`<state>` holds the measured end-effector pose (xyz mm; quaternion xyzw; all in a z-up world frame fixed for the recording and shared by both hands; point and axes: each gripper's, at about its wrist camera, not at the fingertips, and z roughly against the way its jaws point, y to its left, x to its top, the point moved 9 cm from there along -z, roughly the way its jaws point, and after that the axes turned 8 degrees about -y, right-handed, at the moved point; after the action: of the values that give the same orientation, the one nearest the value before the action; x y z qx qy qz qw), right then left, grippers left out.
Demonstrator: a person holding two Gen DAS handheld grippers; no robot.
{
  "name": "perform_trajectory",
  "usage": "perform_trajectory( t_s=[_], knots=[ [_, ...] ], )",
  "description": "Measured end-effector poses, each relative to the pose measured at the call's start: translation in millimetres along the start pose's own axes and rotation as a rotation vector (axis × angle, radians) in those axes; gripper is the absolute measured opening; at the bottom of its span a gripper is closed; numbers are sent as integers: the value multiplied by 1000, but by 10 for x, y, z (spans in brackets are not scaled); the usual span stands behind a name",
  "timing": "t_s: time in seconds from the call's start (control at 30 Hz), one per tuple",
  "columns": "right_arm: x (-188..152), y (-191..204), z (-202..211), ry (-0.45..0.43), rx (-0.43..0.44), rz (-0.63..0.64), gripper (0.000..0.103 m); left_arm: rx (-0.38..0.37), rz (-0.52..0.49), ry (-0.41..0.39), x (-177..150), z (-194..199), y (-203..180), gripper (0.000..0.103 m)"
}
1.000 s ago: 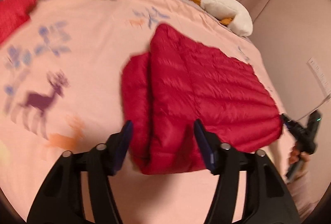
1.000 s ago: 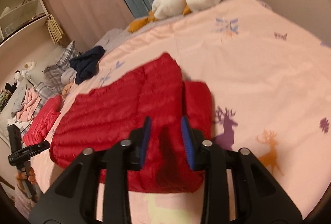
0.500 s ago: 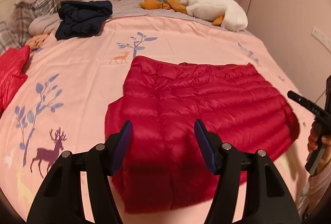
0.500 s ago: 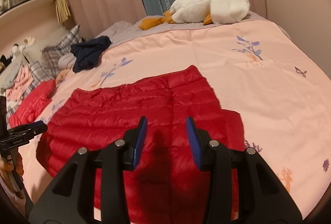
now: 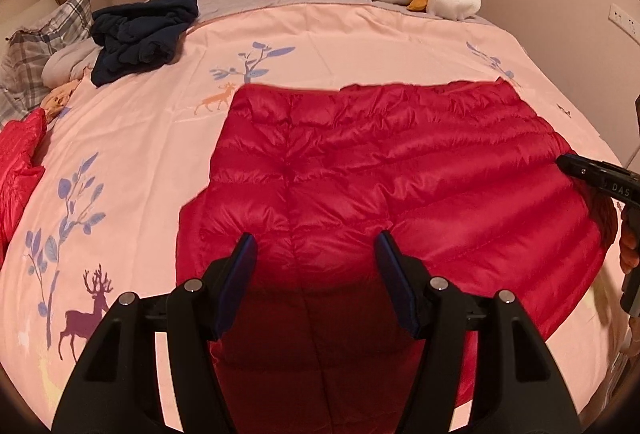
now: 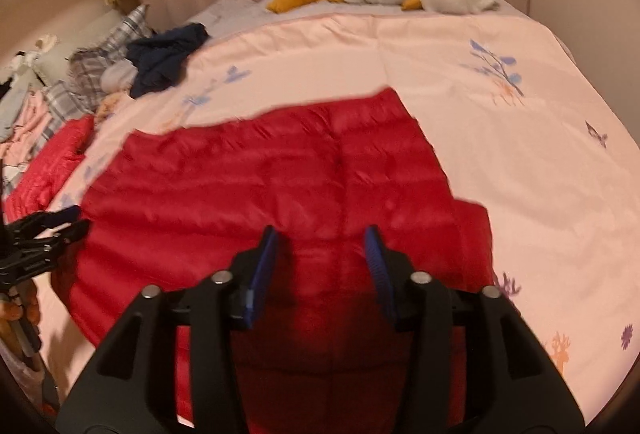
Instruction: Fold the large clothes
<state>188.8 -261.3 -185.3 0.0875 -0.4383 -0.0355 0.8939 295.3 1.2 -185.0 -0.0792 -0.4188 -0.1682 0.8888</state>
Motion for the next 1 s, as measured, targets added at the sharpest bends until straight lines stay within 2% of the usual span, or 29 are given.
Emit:
perform_trajectory(
  t_s=[0.1, 0.13, 0.23, 0.33, 0.43, 0.53, 0.57, 0.6, 0.67, 0.73, 0.87, 0.93, 1.0],
  knots=[
    [154, 46, -3, -23, 3, -3, 62, -11, 9, -7, 74, 2, 2, 66],
    [193, 48, -17, -26, -3, -7, 63, -12, 15, -9, 103, -1, 11, 70],
    [331, 11, -123, -32, -17, -30, 63, -9, 30, -20, 183, -15, 28, 71],
    [310, 20, -374, 51, -13, -20, 63, -17, 37, -16, 219, -58, 22, 71],
    [231, -84, -670, 157, -77, -17, 63, -2, 31, 19, 177, -167, 46, 71],
    [407, -184, -777, 162, -209, -1, 62, -15, 38, 28, 146, -208, 56, 72],
    [489, -151, -787, 146, -229, 25, 62, -17, 37, 26, 142, -206, 55, 72],
    [567, -69, -791, 129, -219, 55, 62, -19, 37, 25, 137, -202, 53, 72],
    [687, 262, -789, 94, -112, 126, 62, -22, 33, 24, 130, -197, 51, 72],
    [723, 643, -820, 98, -8, 213, 62, -25, 27, 22, 123, -196, 49, 72],
    [507, 1233, -1011, 228, 180, 345, 59, -37, 35, 23, 119, -211, 52, 73],
    [415, 1404, -1108, 239, 193, 431, 59, -42, 39, 23, 122, -220, 46, 73],
    [419, 1432, -1289, 219, 124, 503, 59, -47, 39, 24, 125, -227, 45, 73]
  ],
)
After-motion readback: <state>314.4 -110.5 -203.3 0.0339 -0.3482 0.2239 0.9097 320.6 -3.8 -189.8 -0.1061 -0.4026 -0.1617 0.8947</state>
